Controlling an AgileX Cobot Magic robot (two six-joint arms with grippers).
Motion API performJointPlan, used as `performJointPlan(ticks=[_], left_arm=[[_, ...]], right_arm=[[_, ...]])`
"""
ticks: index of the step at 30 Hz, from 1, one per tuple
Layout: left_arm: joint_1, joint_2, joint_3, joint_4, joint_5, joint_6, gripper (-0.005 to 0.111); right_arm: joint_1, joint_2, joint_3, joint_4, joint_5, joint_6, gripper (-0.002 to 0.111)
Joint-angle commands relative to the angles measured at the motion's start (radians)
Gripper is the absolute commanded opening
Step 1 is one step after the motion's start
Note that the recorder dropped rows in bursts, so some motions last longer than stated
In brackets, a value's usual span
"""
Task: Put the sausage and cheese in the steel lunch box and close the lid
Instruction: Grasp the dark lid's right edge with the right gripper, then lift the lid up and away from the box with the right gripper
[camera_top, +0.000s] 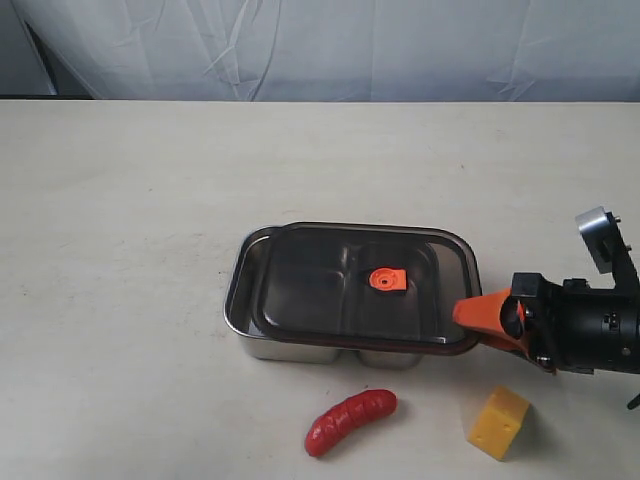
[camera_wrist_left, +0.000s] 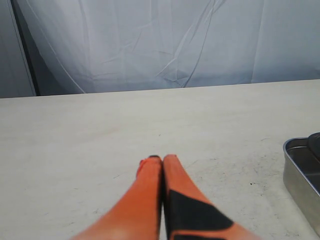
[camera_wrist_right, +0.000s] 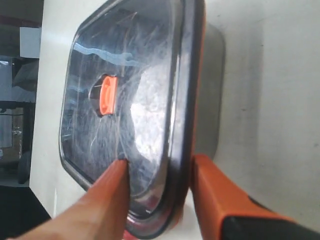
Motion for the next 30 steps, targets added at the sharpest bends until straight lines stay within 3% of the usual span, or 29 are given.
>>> performJointPlan(ticks=[1, 9, 12, 16, 30], left_arm=[[0.001, -0.005, 0.004, 0.004, -0.006, -0.001, 0.0], [0.001, -0.005, 0.004, 0.004, -0.006, -0.001, 0.0], [0.001, -0.005, 0.004, 0.004, -0.006, -0.001, 0.0], [0.001, -0.005, 0.004, 0.004, -0.006, -0.001, 0.0], [0.001, -0.005, 0.004, 0.004, -0.006, -0.001, 0.0]], right_arm=[[-0.004, 0.002, -0.004, 0.002, 0.008, -0.018, 0.036], [-0.004, 0.002, -0.004, 0.002, -0.002, -0.018, -0.001], [-0.004, 0.002, -0.004, 0.002, 0.036, -0.018, -0.001], [-0.004, -0.004, -0.004, 0.002, 0.223, -0.024, -0.001], [-0.004, -0.137, -0.004, 0.002, 0.222, -0.026, -0.001]])
